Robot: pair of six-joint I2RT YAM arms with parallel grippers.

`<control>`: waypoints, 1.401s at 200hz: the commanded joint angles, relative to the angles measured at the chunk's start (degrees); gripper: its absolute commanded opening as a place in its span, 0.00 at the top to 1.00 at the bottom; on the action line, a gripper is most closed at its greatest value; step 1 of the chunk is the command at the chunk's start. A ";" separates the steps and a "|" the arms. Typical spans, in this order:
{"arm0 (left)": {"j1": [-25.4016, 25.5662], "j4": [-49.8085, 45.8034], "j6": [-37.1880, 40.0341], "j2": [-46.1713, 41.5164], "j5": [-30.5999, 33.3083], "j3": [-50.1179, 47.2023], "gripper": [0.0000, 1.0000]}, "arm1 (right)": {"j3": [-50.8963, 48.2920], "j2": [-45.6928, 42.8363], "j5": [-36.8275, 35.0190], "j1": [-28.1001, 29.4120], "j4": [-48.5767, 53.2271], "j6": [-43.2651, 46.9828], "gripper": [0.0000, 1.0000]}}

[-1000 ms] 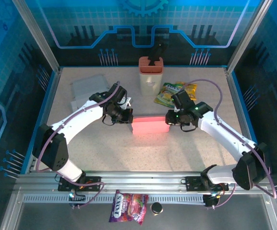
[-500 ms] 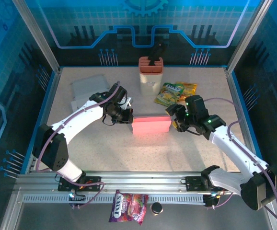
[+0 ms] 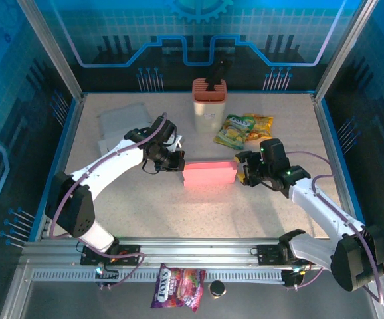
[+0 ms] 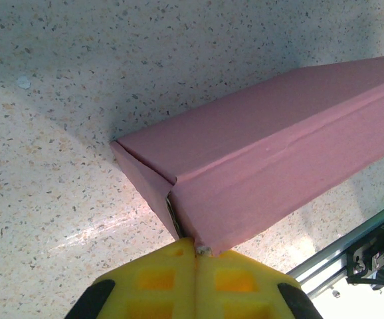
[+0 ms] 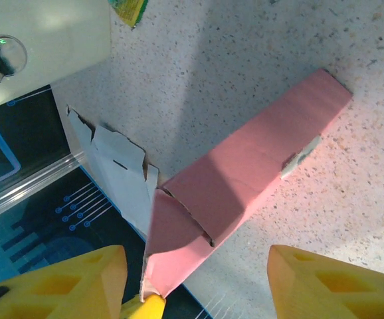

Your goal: Fold the paper box

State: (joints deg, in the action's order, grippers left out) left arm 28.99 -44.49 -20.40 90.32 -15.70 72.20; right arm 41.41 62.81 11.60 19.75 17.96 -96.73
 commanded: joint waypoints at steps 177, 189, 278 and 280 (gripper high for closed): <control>-6.15 4.95 -14.44 -2.67 -10.40 -4.08 0.58 | -3.86 3.54 -0.43 -1.24 4.69 7.15 0.69; -6.45 5.38 -14.46 -2.04 -10.69 -4.24 0.58 | -3.74 3.55 -0.48 -1.22 4.71 7.25 0.69; -6.54 8.59 -14.66 0.03 -11.06 -6.91 0.67 | -3.77 3.55 -0.76 -1.20 5.92 7.47 0.71; -6.50 8.55 -14.53 0.14 -10.96 -7.01 0.67 | -3.76 3.55 -0.78 -1.25 5.99 7.51 0.71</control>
State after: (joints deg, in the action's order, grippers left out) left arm 22.98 -36.12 -34.59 89.32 -25.39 66.96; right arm 38.74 64.53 12.47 19.05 14.52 -90.04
